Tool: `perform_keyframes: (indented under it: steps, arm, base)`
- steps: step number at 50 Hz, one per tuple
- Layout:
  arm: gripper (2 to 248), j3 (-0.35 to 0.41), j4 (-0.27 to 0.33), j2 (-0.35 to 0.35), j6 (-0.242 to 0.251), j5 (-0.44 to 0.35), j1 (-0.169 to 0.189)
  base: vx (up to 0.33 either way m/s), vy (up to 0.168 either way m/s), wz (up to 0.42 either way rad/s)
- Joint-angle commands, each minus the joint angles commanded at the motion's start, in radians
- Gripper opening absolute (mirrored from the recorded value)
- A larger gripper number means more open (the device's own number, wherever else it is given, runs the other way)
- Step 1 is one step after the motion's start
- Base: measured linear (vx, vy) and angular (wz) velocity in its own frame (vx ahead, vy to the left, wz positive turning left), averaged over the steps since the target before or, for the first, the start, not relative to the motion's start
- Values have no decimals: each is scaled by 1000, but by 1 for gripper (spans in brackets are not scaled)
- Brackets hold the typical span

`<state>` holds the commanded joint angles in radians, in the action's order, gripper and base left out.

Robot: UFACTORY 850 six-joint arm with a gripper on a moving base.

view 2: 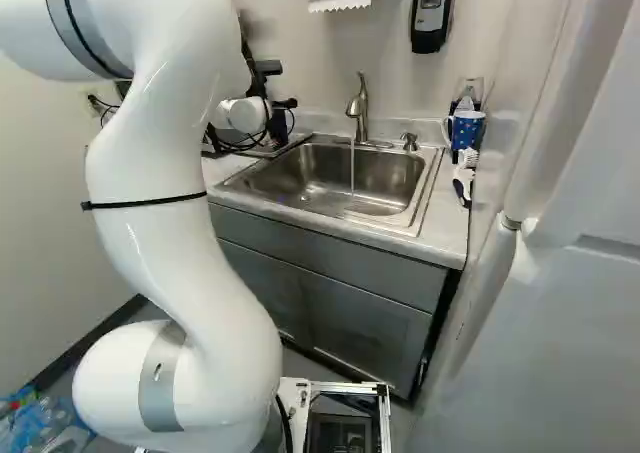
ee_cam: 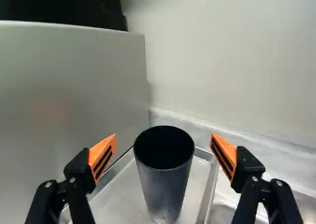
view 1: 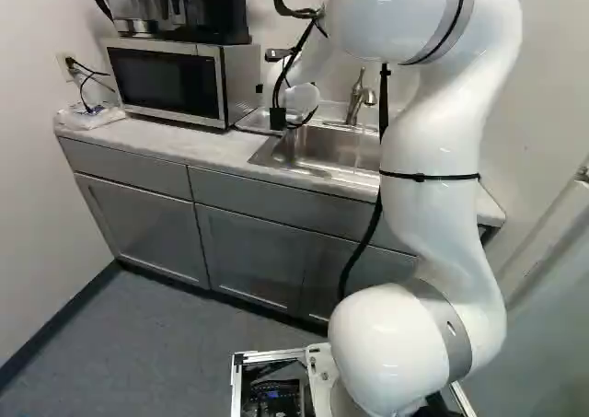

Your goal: Rinse the cup and place it in the tray

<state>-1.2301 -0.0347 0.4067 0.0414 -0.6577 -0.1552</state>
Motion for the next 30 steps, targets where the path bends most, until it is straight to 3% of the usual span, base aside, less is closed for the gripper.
perform_keyframes:
  steps: [30]
  arm:
    - [247, 18, 0, -69, 0, 38, 6]
  base:
    - [0, 0, 0]
